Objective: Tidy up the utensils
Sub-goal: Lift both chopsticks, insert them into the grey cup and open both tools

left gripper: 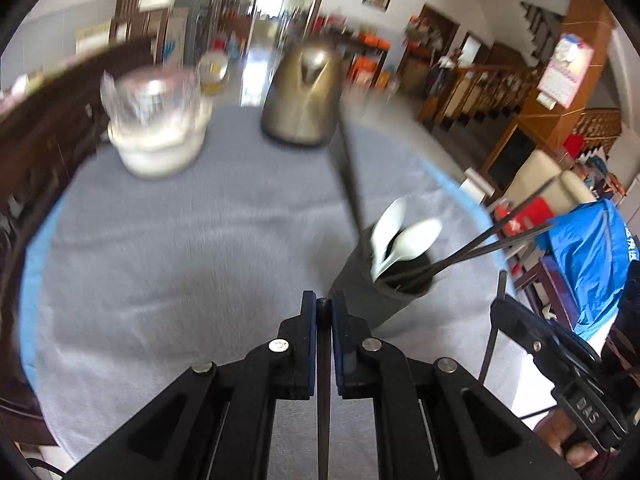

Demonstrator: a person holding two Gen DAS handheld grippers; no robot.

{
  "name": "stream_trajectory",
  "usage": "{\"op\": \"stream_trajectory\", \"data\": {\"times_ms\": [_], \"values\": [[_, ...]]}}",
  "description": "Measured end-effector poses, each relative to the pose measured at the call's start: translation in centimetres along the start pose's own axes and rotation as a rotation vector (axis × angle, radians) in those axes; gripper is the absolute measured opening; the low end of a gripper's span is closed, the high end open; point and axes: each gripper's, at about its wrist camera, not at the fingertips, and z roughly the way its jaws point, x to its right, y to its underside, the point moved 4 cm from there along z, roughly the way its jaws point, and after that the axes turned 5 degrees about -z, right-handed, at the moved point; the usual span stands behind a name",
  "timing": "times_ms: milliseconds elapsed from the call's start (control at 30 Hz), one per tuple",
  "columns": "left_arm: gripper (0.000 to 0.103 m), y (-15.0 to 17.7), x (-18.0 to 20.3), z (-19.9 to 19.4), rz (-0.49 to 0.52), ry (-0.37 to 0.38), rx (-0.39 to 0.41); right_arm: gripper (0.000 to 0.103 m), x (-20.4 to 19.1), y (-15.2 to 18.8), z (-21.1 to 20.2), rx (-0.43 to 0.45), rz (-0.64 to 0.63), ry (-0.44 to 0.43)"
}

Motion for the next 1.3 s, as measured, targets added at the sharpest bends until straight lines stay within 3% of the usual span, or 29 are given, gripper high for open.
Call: {"op": "stream_trajectory", "data": {"times_ms": [300,700,1033,1300], "values": [[0.007,-2.6,2.8,-7.1,0.047,0.039,0.210,0.006,-1.4,-4.8,-5.9,0.304,-0.074,0.037],[0.007,-7.5,7.1,-12.1,0.109,0.089,0.377,0.006,-2.1,-11.5,-7.0,0.583,-0.082,0.174],[0.007,-9.9,7.3,-12.3,0.088,0.092,0.501,0.006,-3.6,-14.1,-3.2,0.674,-0.119,0.341],[0.007,-9.4,6.0,-8.0,0.042,0.069,0.457,0.006,-3.7,-14.1,1.0,0.635,-0.131,0.391]]}}
